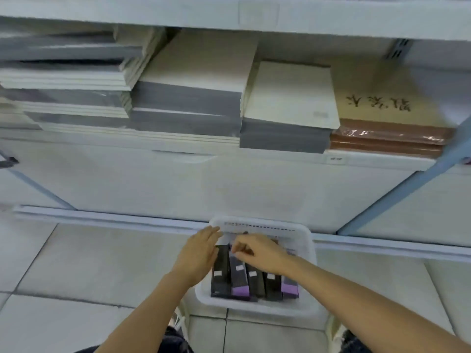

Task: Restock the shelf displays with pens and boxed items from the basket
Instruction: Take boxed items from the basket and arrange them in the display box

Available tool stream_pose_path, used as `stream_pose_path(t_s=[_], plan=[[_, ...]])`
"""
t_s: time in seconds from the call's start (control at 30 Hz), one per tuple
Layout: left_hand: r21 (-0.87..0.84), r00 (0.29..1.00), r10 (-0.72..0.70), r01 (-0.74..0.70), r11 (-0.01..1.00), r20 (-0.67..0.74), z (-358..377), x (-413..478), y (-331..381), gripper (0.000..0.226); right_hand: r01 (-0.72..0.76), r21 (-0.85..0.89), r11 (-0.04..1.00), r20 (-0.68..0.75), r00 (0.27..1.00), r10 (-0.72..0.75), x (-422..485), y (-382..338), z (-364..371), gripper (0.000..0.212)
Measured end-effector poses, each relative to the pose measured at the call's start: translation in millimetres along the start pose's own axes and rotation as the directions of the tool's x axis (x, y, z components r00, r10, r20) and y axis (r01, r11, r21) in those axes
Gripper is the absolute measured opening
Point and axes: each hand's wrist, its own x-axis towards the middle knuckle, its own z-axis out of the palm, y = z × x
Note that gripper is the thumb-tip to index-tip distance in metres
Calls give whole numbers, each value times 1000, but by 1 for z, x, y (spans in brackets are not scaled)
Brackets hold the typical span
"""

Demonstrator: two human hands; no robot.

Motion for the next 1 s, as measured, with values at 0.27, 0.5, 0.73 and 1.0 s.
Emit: stream_pose_path(t_s=[0.27,0.5,0.73,1.0], plan=[[119,997,54,-61,991,55,51,-23,-35,46,-76,-103,992,372,922,109,-9,54,84,51],[-38,990,123,-121,992,67,45,-6,-12,42,-103,150,983,374,927,40,-12,66,70,30],[-466,910,0,212,859,415,58,8,14,8,-71,305,950,130,991,32,3,75,26,20],[-789,858,-227,514,338,461,34,7,-6,21,-255,14,967,-69,964,255,16,97,46,51]])
